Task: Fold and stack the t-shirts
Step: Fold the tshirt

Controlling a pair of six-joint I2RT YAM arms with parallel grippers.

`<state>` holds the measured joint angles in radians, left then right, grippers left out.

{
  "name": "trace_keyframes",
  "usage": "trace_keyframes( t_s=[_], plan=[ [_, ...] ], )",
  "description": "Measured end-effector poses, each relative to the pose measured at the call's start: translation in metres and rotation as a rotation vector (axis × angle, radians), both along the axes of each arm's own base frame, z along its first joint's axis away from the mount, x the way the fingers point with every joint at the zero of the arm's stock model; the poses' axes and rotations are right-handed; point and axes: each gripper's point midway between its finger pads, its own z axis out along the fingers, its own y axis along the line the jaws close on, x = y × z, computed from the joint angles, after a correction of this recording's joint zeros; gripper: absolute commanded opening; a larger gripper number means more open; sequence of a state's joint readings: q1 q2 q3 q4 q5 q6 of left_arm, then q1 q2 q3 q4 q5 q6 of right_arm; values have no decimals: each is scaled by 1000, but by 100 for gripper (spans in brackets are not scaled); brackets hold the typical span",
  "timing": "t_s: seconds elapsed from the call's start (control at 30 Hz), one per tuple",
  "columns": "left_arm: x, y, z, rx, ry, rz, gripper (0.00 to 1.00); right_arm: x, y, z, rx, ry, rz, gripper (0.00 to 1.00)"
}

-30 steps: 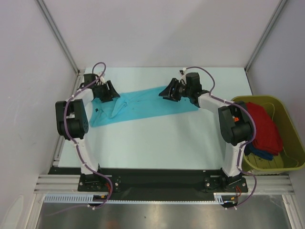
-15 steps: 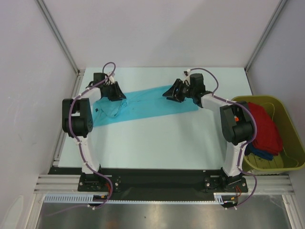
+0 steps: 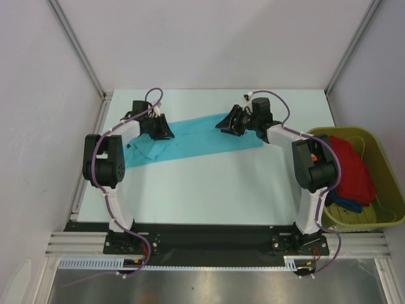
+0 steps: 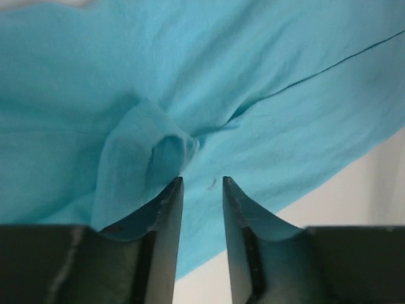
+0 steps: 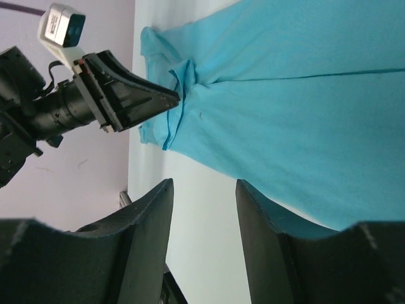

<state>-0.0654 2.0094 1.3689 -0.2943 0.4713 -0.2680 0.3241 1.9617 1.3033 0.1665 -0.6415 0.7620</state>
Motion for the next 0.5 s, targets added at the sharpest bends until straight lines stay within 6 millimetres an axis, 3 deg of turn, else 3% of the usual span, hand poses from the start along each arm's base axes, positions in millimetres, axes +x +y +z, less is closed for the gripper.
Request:
trace_keyframes(
  t_s=[0.07, 0.1, 0.23, 0.43, 0.5],
  plan=[
    [-7, 2, 6, 16, -10, 9, 46, 0, 0, 0, 3, 2, -1, 49],
    [-9, 4, 12, 26, -22, 17, 56, -1, 0, 0, 4, 3, 0, 49],
    [-2, 14, 40, 100, -114, 56, 68, -3, 0, -4, 5, 15, 3, 49],
    [24, 22, 58, 302, -161, 122, 62, -8, 0, -7, 10, 29, 13, 49],
    [31, 12, 57, 364, -163, 117, 57, -8, -1, -9, 10, 33, 12, 49]
  ],
)
